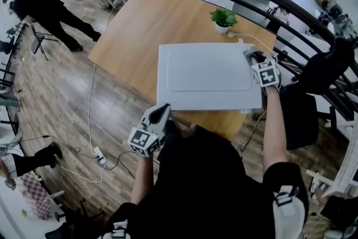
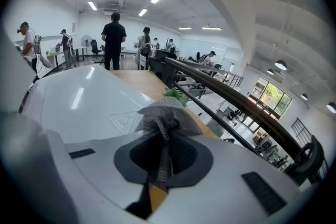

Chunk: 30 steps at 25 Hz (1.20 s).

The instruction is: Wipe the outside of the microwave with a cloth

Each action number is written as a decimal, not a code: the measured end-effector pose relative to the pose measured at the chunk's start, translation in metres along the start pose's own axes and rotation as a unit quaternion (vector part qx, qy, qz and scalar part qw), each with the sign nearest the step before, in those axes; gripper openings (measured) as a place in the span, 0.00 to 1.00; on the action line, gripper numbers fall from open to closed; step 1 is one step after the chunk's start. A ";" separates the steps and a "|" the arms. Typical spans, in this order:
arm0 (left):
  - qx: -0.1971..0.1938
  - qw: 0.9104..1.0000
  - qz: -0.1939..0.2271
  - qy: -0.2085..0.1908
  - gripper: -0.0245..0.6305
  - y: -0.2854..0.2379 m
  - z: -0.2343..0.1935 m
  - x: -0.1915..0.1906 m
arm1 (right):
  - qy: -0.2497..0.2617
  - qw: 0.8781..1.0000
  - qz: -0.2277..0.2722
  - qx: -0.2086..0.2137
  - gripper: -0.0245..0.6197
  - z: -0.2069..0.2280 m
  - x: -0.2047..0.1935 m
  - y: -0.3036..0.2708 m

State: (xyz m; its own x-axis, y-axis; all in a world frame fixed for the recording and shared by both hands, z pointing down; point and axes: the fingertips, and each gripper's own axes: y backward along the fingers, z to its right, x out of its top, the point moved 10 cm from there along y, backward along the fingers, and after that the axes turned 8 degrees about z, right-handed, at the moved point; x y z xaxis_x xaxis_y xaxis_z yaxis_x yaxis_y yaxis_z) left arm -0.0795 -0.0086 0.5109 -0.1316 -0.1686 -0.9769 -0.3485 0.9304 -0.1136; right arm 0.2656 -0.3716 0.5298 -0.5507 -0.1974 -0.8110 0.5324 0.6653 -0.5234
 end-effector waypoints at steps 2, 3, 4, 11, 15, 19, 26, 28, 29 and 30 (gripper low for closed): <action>0.005 1.000 0.004 0.003 0.04 0.001 -0.003 0.004 | 0.003 1.000 -0.002 0.000 0.06 -0.004 0.003 -0.003; 0.005 1.000 0.007 0.002 0.04 0.002 -0.006 0.004 | 0.005 1.000 -0.005 0.000 0.06 -0.006 0.004 -0.004; 0.004 1.000 0.009 0.000 0.04 0.003 -0.009 0.004 | 0.010 1.000 -0.007 -0.002 0.06 -0.009 0.005 -0.006; -0.004 1.000 0.009 0.005 0.04 0.010 -0.039 0.009 | 0.045 0.998 -0.031 -0.028 0.06 -0.023 0.012 -0.013; -0.010 1.000 0.013 0.002 0.04 0.008 -0.056 0.020 | 0.036 0.999 -0.025 -0.027 0.06 -0.032 0.019 -0.015; -0.017 1.000 0.006 0.002 0.04 0.007 -0.068 0.021 | 0.045 0.998 -0.031 -0.025 0.06 -0.052 0.026 -0.025; -0.025 1.000 0.008 0.006 0.04 0.009 -0.092 0.028 | 0.047 0.998 -0.031 -0.018 0.06 -0.076 0.046 -0.034; -0.028 1.000 0.011 0.006 0.04 0.010 -0.099 0.028 | 0.046 0.998 -0.034 -0.012 0.06 -0.087 0.049 -0.037; -0.031 0.999 0.010 0.006 0.04 0.010 -0.103 0.027 | 0.043 0.998 -0.040 -0.008 0.06 -0.092 0.049 -0.039; -0.033 0.999 0.006 0.007 0.04 0.011 -0.106 0.026 | 0.039 0.998 -0.049 -0.004 0.06 -0.098 0.047 -0.041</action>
State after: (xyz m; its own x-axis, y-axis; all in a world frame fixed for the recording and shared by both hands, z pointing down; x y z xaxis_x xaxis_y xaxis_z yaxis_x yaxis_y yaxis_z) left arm -0.1852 -0.0372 0.5034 -0.1484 -0.1618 -0.9756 -0.4069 0.9091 -0.0888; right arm 0.1548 -0.3379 0.5388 -0.6478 -0.2052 -0.7337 0.4687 0.6518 -0.5962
